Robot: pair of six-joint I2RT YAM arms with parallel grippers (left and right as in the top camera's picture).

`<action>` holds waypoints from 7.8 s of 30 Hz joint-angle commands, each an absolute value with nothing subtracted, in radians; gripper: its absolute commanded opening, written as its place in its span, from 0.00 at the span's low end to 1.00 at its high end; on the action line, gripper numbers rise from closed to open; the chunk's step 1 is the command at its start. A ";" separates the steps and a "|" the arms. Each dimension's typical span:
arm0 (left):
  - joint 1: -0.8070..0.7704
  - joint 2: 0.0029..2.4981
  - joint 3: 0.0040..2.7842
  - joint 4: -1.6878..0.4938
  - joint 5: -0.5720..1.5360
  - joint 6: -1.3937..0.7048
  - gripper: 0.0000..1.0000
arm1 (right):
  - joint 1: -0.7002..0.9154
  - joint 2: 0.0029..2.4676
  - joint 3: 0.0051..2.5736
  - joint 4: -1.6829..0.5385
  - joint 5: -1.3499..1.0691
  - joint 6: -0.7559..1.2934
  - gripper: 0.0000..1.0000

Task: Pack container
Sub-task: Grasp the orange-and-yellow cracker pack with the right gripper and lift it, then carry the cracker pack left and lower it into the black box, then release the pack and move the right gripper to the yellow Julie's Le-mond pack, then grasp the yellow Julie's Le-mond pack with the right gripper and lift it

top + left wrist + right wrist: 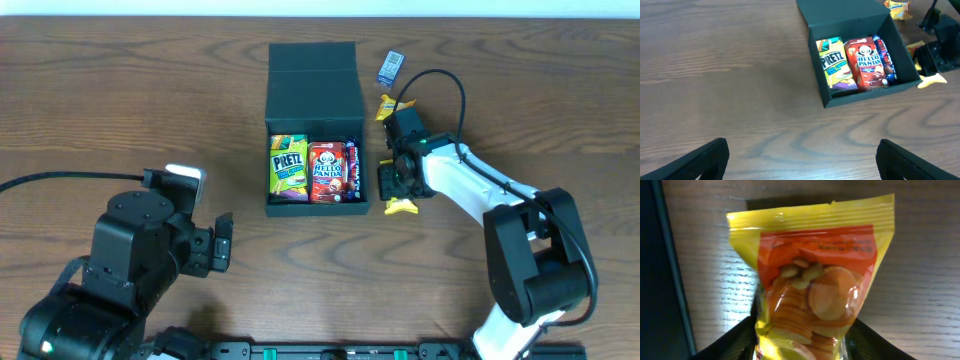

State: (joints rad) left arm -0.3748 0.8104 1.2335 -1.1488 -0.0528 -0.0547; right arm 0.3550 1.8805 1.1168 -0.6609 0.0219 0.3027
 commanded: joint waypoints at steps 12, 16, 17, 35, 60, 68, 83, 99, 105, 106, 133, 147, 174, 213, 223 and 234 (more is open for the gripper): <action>-0.373 0.810 1.230 -1.151 -0.062 -0.059 0.95 | 0.361 1.908 1.115 -0.663 0.017 0.300 0.30; -0.373 0.810 1.230 -1.151 -0.062 -0.059 0.95 | 0.360 1.908 1.168 -0.708 0.018 0.302 0.27; -0.373 0.810 1.230 -1.151 -0.062 -0.059 0.95 | 0.360 1.908 1.194 -0.731 0.019 0.302 0.25; -0.373 0.810 1.230 -1.151 -0.062 -0.059 0.95 | 0.373 1.908 1.738 -1.015 -0.007 0.302 0.19; -0.373 0.810 1.230 -1.151 -0.062 -0.059 0.95 | 0.731 1.958 1.764 -0.953 0.000 0.564 0.15; -0.373 0.810 1.230 -1.151 -0.062 -0.059 0.95 | 0.783 2.044 1.764 -0.918 0.000 0.642 0.15; -0.373 0.810 1.230 -1.151 -0.062 -0.059 0.95 | 0.806 2.127 1.764 -0.915 -0.004 0.714 0.18; -0.373 0.810 1.230 -1.152 -0.062 -0.059 0.95 | 0.784 2.101 1.784 -0.916 -0.008 0.701 0.58; -0.373 0.810 1.230 -1.151 -0.062 -0.059 0.95 | 0.727 2.030 1.858 -0.940 -0.004 0.654 0.60; -0.373 0.810 1.230 -1.151 -0.062 -0.059 0.95 | 0.716 2.019 1.864 -0.940 -0.003 0.645 0.60; -0.373 0.810 1.230 -1.151 -0.062 -0.059 0.95 | 0.393 1.982 1.866 -1.148 0.110 0.552 0.64; -0.373 0.810 1.230 -1.151 -0.062 -0.059 0.95 | 0.350 2.001 1.865 -1.013 0.196 0.524 0.79; -0.373 0.810 1.230 -1.151 -0.062 -0.059 0.95 | 0.262 2.288 1.865 -0.792 0.108 0.476 0.99; -0.373 0.810 1.230 -1.151 -0.062 -0.059 0.95 | 0.247 2.359 1.863 -0.745 0.085 0.384 0.93; -0.373 0.810 1.230 -1.151 -0.062 -0.059 0.95 | 0.247 2.387 1.862 -0.770 0.086 0.376 0.93; -0.373 0.810 1.230 -1.151 -0.062 -0.059 0.95 | 0.247 2.387 1.862 -0.770 0.101 0.377 0.62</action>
